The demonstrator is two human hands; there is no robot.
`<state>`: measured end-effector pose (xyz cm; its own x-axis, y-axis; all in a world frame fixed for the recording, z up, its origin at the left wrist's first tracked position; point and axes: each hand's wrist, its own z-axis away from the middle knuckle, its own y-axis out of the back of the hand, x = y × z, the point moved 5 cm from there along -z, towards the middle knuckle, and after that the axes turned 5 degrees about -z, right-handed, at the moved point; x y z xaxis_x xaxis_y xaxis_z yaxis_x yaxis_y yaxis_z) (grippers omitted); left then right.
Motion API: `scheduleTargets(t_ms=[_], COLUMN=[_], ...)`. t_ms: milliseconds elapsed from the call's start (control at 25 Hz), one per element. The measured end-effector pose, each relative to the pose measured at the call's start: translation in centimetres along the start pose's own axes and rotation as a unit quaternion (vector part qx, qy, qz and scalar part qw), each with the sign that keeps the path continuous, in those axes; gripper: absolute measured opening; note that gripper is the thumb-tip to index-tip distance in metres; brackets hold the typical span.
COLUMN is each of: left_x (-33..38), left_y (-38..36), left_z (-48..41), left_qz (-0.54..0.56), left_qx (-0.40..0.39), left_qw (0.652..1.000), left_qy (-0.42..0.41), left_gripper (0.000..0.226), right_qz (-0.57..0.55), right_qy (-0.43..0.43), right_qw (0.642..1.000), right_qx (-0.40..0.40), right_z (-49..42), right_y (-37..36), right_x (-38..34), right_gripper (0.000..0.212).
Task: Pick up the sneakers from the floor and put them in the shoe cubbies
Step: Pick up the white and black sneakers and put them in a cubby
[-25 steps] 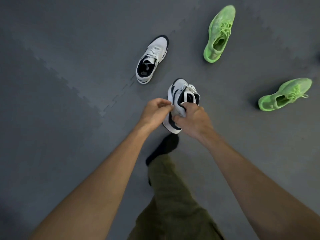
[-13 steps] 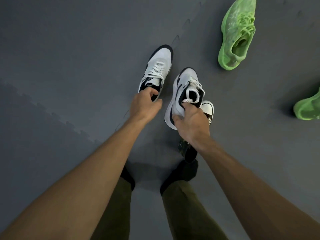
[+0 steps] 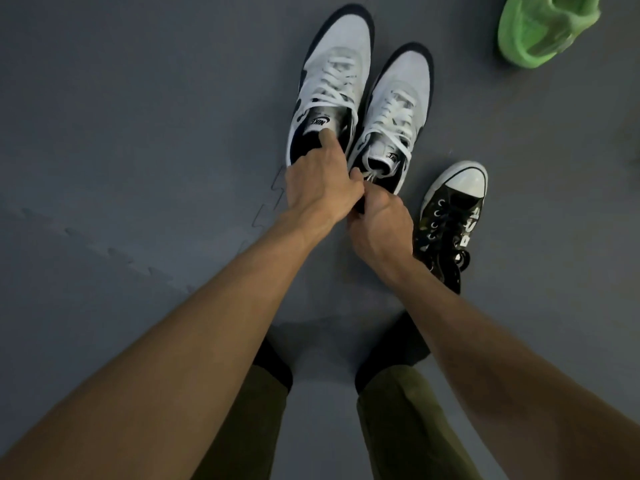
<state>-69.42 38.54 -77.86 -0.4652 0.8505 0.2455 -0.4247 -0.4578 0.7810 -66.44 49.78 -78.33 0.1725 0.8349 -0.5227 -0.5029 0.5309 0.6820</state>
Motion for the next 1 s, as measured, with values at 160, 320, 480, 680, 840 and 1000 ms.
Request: scheduleTargets(t_ms=[160, 320, 480, 680, 840, 1000], left_x=[-0.4, -1.1, -1.8, -3.1, -3.9, -3.8], left_y=[-0.4, -0.7, -0.5, -2.7, -3.3, -1.5], left_z=[0.2, -1.3, -1.8, -0.2, -0.1, 2.3], left_qz=[-0.005, -0.027, 0.016, 0.186, 0.338, 0.29], left_qx=[-0.019, -0.142, -0.211, -0.238, -0.149, -0.027], left_qw=[1.0, 0.989, 0.975, 0.953, 0.926, 0.956], left_qy=[0.015, -0.029, -0.068, -0.02, 0.08, 0.026], left_gripper=[0.039, 0.027, 0.022, 0.027, 0.019, 0.022], right_qz=[-0.016, -0.08, -0.179, 0.11, 0.044, -0.005], right_qy=[-0.041, -0.133, -0.196, -0.13, -0.154, -0.099], right_qw=[0.999, 0.983, 0.954, 0.981, 0.987, 0.989], right_qx=[-0.014, -0.1, -0.14, -0.096, 0.01, 0.113], right_z=[-0.7, -2.8, -3.5, -2.8, -1.9, -1.0], right_y=[-0.2, -0.8, -0.4, 0.3, -0.9, -0.3], right_x=[0.0, 0.3, 0.2, 0.5, 0.2, -0.8], right_gripper=[0.023, 0.038, 0.034, 0.048, 0.059, 0.035])
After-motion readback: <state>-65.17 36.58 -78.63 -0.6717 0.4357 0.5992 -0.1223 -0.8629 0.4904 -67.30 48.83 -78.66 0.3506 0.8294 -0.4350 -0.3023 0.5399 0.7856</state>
